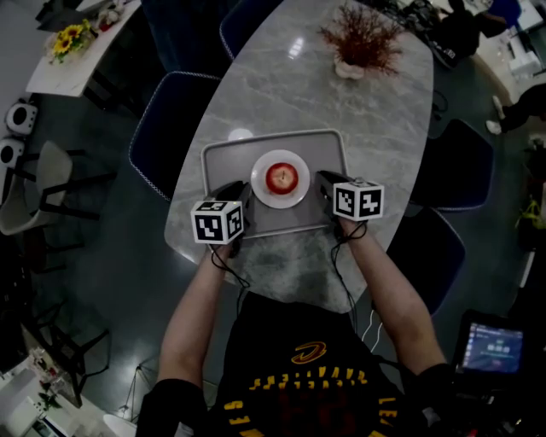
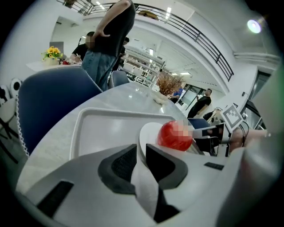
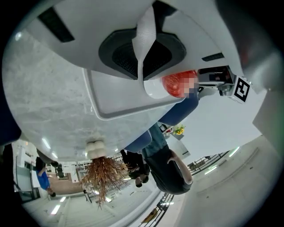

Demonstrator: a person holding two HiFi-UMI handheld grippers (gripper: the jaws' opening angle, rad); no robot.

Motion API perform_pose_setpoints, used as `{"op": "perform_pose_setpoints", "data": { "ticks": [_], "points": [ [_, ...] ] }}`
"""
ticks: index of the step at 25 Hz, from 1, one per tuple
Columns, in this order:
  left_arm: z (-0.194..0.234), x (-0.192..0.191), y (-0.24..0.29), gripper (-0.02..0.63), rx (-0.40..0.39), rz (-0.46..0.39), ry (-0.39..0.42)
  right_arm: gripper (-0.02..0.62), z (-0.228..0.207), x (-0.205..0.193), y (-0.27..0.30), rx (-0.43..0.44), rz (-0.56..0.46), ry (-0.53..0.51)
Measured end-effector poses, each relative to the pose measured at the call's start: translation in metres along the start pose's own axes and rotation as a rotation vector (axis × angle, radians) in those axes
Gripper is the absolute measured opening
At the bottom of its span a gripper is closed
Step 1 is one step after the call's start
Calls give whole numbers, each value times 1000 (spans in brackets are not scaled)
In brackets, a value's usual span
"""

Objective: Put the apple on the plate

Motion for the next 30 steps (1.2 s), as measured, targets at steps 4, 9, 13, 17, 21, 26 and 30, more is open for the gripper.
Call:
{"op": "perform_pose_setpoints", "data": {
  "ticks": [4, 9, 13, 17, 21, 26, 30],
  "points": [
    [-9, 24, -13, 54, 16, -94, 53, 26, 4, 21, -11, 5, -76, -106],
    [-38, 38, -53, 32, -22, -195, 142, 26, 27, 38, -47, 56, -177, -206],
    [-50, 33, -81, 17, -29, -244, 161, 26, 47, 26, -69, 115, -179, -229],
    [-68, 24, -104, 2, -36, -269, 147, 25, 67, 15, -95, 206, -176, -204],
    [-106, 16, -129, 2, -67, -301, 122, 6, 89, 9, -135, 278, -205, -182],
    [-165, 7, -148, 2, -144, -330, 113, 6, 105, -2, -181, 323, -256, -176],
    [-212, 4, -162, 2, -214, -354, 114, 6, 111, -10, -217, 323, -301, -214]
  ]
}}
Point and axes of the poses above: the fingertips, and each gripper's own axes: y forward along the fingers, z to its left, x out of its top, the point moved 3 cm from there along -y, backward along the fingers, and after that the axes turned 15 degrees about -z, right-handed, at the moved point
